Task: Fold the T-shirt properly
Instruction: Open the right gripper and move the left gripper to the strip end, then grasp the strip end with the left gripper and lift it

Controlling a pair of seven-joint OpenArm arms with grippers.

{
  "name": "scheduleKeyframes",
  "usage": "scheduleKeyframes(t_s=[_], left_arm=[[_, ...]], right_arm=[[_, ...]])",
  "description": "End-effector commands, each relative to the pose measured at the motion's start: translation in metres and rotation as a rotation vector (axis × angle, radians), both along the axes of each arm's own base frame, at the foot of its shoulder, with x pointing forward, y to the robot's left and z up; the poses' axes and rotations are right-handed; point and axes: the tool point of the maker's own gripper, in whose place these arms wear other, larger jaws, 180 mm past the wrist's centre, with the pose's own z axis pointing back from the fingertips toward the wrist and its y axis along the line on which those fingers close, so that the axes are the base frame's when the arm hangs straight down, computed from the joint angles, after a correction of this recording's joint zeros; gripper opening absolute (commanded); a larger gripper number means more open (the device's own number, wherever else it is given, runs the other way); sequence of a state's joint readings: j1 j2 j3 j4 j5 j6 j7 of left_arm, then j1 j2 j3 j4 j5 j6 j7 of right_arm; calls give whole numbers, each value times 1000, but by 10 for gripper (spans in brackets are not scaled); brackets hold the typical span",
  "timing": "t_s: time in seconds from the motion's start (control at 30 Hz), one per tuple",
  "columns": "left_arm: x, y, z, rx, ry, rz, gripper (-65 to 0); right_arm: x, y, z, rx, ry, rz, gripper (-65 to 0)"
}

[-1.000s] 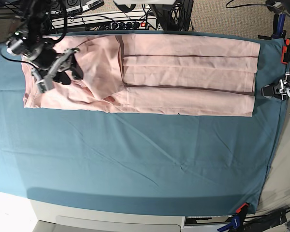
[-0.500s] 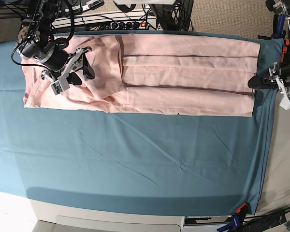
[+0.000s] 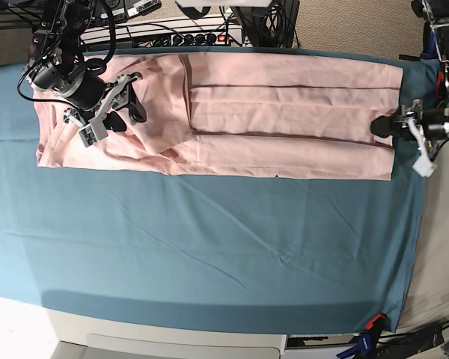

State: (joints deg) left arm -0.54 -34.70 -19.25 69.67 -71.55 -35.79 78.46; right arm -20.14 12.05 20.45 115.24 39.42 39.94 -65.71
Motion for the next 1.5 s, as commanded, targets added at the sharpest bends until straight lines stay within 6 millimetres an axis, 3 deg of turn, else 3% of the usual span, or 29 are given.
scheduleKeyframes(t_s=[0.0,0.2,0.43,0.7,0.83,0.97,1.07,1.1,1.27,1.47], left_arm=[[-1,11,2,71,9,-15,-354],[-3,13,5,162,-15,-29,-354],[-19,12,-5,159,22,-31,-354],[-19,1,-8,124,16,-11,-361],[-18,-14,-12,84,12,-7,-475],[-18,-22,-13,63,4,-14,-507],[-18,-21,-13,66,-3,-22,-645],[-18,-21,-12,65,-5,-22,-650],[-9,-30,7,-7,-72,-28,-650],[5,-76,51,-62,-267,-146,-650]], right_arm=[[7,2,12,14,-53,9,-357],[7,2,13,14,-53,9,-357],[7,2,13,14,-53,9,-357],[7,2,13,14,-54,9,-357],[7,2,13,14,-54,7,-357],[7,1,13,13,-54,7,-357],[7,1,12,8,-53,6,-357],[7,-1,12,-1,-51,4,-357],[10,-26,7,-90,-44,-79,-357],[10,-79,21,-148,-80,-261,-357]])
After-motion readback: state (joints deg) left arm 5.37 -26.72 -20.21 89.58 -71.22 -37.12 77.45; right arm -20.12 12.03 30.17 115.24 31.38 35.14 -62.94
